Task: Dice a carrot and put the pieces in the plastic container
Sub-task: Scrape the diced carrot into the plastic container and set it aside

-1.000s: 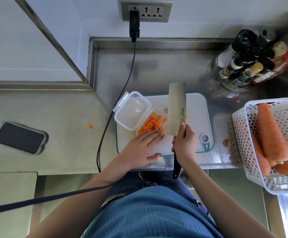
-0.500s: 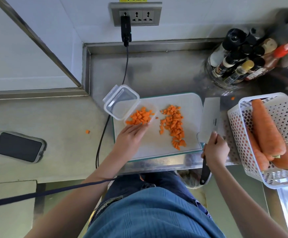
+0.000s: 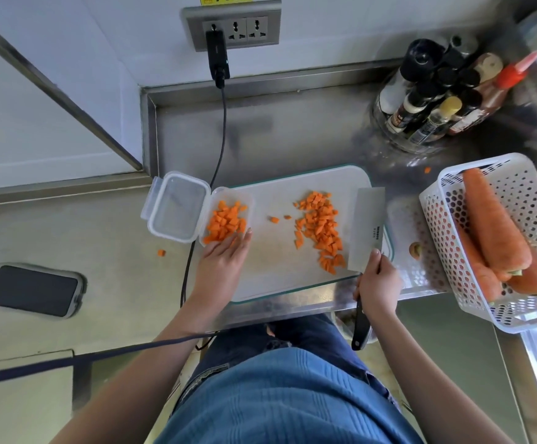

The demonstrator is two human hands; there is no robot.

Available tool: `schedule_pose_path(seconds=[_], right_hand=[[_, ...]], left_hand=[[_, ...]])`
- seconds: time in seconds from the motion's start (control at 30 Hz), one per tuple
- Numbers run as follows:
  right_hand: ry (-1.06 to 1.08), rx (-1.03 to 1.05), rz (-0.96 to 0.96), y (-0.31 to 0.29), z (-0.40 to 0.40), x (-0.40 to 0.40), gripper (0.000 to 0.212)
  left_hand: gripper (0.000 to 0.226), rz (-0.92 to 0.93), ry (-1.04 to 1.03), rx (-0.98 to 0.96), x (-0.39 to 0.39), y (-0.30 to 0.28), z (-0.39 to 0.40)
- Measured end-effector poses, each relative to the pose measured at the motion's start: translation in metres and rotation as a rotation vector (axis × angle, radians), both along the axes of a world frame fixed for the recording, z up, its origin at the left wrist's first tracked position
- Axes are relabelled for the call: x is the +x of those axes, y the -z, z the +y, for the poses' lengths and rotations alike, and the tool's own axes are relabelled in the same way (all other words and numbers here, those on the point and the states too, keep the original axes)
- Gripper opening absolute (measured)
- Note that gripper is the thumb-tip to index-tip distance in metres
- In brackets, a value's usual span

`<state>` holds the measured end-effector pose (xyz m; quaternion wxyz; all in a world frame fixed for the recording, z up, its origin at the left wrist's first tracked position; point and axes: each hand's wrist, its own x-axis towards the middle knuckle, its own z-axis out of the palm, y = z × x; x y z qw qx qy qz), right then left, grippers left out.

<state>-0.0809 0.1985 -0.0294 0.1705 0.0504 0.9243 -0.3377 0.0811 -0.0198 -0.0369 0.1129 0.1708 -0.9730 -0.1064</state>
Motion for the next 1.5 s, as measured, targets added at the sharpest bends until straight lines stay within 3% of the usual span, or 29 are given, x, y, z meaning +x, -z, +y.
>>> schedule_pose_path(seconds=[0.23, 0.43, 0.67, 0.73, 0.83, 1.0, 1.27, 1.37, 1.5], right_hand=[[0.027, -0.013, -0.006, -0.004, -0.002, 0.006, 0.046], [0.1, 0.006, -0.03, -0.003, 0.002, 0.02, 0.047], [0.247, -0.031, -0.085, -0.007, 0.004, 0.031, 0.049], [0.297, -0.082, -0.089, -0.006, 0.001, 0.037, 0.049], [0.372, -0.125, -0.116, -0.003, -0.006, 0.05, 0.049], [0.474, -0.208, -0.142, -0.003, -0.02, 0.076, 0.049], [0.551, -0.171, -0.119, 0.006, -0.048, 0.087, 0.049], [0.525, -0.181, -0.098, 0.002, -0.056, 0.084, 0.042], [0.492, -0.195, -0.105, 0.002, -0.067, 0.078, 0.04]], left_hand=[[0.055, 0.042, 0.14, -0.036, -0.024, 0.0, 0.024], [0.029, 0.106, 0.021, -0.137, -0.035, -0.009, 0.035], [0.03, 0.156, 0.209, 0.042, -0.104, -0.026, 0.029], [0.038, 0.086, 0.242, 0.131, -0.131, -0.026, 0.033], [0.051, -0.158, 0.174, 0.258, -0.166, -0.018, 0.039], [0.062, -0.377, 0.129, 0.262, -0.183, 0.012, 0.039], [0.056, -0.104, 0.223, 0.358, -0.154, 0.023, 0.06], [0.05, 0.014, 0.235, 0.477, -0.141, 0.022, 0.072], [0.042, 0.089, 0.324, 0.473, -0.131, 0.027, 0.084]])
